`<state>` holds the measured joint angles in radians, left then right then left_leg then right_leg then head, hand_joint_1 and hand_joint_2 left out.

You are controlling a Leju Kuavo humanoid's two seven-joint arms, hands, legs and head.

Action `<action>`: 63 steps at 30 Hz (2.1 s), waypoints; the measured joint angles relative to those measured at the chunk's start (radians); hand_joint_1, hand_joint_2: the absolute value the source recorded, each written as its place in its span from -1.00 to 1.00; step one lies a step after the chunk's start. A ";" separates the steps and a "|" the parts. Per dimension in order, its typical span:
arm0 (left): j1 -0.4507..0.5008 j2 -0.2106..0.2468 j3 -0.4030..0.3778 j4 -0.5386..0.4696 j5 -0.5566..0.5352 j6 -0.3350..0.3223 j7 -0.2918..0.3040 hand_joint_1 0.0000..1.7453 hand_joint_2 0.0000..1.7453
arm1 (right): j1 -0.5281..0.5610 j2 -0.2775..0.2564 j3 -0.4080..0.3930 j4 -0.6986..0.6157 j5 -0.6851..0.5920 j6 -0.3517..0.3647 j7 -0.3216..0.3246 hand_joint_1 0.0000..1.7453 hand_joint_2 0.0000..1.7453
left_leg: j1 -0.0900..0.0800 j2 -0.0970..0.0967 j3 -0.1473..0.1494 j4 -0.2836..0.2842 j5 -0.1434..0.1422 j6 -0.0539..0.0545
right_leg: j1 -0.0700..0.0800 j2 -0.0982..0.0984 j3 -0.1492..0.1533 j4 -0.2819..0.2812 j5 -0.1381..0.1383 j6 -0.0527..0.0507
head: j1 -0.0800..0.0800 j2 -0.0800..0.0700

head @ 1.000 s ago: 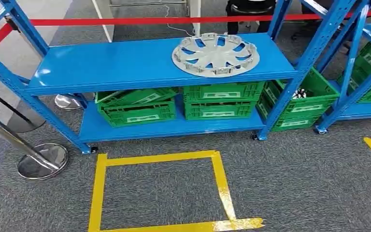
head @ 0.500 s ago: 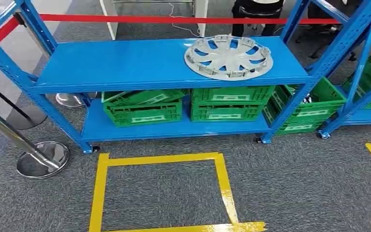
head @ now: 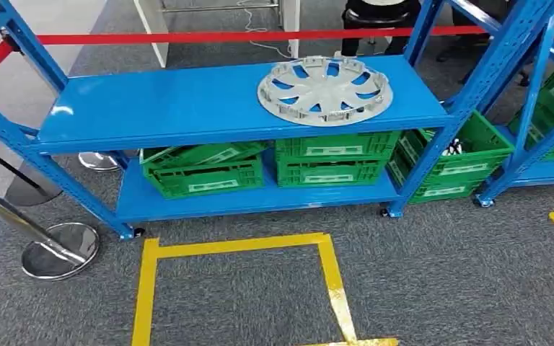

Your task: Take the parts from the cabinet and place them on the table.

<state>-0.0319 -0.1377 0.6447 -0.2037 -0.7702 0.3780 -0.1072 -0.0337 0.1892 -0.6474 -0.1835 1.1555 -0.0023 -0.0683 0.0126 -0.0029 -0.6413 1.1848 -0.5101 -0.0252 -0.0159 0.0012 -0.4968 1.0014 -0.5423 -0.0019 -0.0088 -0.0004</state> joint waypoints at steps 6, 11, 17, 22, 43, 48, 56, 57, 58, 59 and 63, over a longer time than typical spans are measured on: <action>0.000 0.001 0.002 0.000 0.001 -0.001 0.000 -1.00 -1.00 | 0.000 0.003 0.000 0.000 0.003 0.000 0.001 -1.00 -1.00 | 0.000 0.000 0.023 -0.065 0.040 0.002 | 0.000 0.000 0.009 0.000 -0.006 0.004 | 0.001 0.000; 0.002 0.009 0.016 0.000 0.009 -0.013 0.013 -1.00 -1.00 | -0.012 0.008 0.000 -0.001 0.009 -0.007 0.004 -1.00 -1.00 | -0.002 0.000 0.076 -0.161 0.018 0.049 | 0.003 -0.002 -0.028 0.080 -0.079 0.047 | 0.010 0.000; 0.005 0.011 0.018 0.000 0.009 -0.016 0.010 -1.00 -1.00 | -0.008 0.009 0.001 -0.001 0.018 -0.007 0.006 -1.00 -1.00 | -0.010 -0.003 0.126 -0.161 -0.023 0.057 | 0.005 -0.002 -0.176 0.206 -0.006 0.039 | 0.014 0.000; -0.001 0.010 0.021 0.000 0.009 -0.016 0.010 -1.00 -1.00 | -0.011 0.013 0.001 0.000 0.019 -0.008 0.012 -1.00 -1.00 | -0.011 -0.002 0.152 -0.170 -0.053 0.033 | 0.018 0.000 -0.102 0.042 0.051 0.014 | 0.007 0.000; -0.002 0.009 0.025 0.000 -0.015 -0.011 0.020 -1.00 -1.00 | -0.016 0.023 0.001 -0.001 0.018 0.000 0.021 -1.00 -1.00 | -0.003 0.000 0.088 -0.164 0.010 0.054 | 0.005 -0.001 -0.099 0.206 -0.124 0.042 | 0.011 0.000; 0.004 0.006 0.025 0.000 -0.023 -0.012 0.019 -1.00 -1.00 | -0.012 0.022 0.001 -0.001 0.018 0.005 0.023 -1.00 -1.00 | -0.003 -0.002 0.144 -0.164 -0.032 0.051 | 0.005 -0.002 -0.166 0.174 0.020 0.039 | 0.014 0.000; -0.007 0.006 0.025 -0.001 -0.026 -0.011 0.014 -1.00 -1.00 | -0.008 0.023 0.000 0.000 0.016 0.010 0.022 -1.00 -1.00 | -0.006 -0.001 0.168 -0.145 -0.082 0.011 | 0.003 0.000 -0.084 0.034 0.041 0.001 | 0.004 0.000; -0.007 0.006 0.025 -0.001 -0.026 -0.011 0.014 -1.00 -1.00 | -0.009 0.023 0.000 0.000 0.016 0.011 0.022 -1.00 -1.00 | -0.006 -0.001 0.136 -0.083 -0.107 0.007 | 0.003 -0.003 -0.076 0.031 0.036 -0.006 | 0.000 0.000; -0.008 0.006 0.025 -0.001 -0.026 -0.011 0.014 -1.00 -1.00 | -0.013 0.024 0.000 0.000 0.016 0.013 0.022 -1.00 -1.00 | -0.004 -0.001 0.086 0.003 -0.135 0.004 | 0.003 -0.003 -0.070 0.031 0.031 -0.008 | 0.002 0.000; -0.008 0.006 0.025 -0.001 -0.026 -0.011 0.015 -1.00 -1.00 | -0.014 0.024 0.000 0.000 0.015 0.015 0.022 -1.00 -1.00 | -0.004 -0.001 0.042 0.074 -0.157 0.002 | 0.004 -0.003 -0.066 0.031 0.026 -0.009 | 0.001 0.000; 0.001 0.007 0.028 -0.001 -0.026 -0.011 0.022 -1.00 -1.00 | -0.010 0.024 0.000 0.000 0.014 0.018 0.023 -1.00 -1.00 | -0.006 -0.001 -0.009 0.047 -0.032 0.011 | 0.006 0.004 -0.023 0.031 -0.005 -0.007 | 0.000 0.000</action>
<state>-0.0314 -0.1308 0.6729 -0.2049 -0.7958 0.3674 -0.0851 -0.0435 0.2129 -0.6470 -0.1835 1.1700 0.0153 -0.0454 0.0071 -0.0037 -0.6508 1.2319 -0.5424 -0.0142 -0.0098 0.0054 -0.5193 1.0324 -0.5472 -0.0093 -0.0084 -0.0004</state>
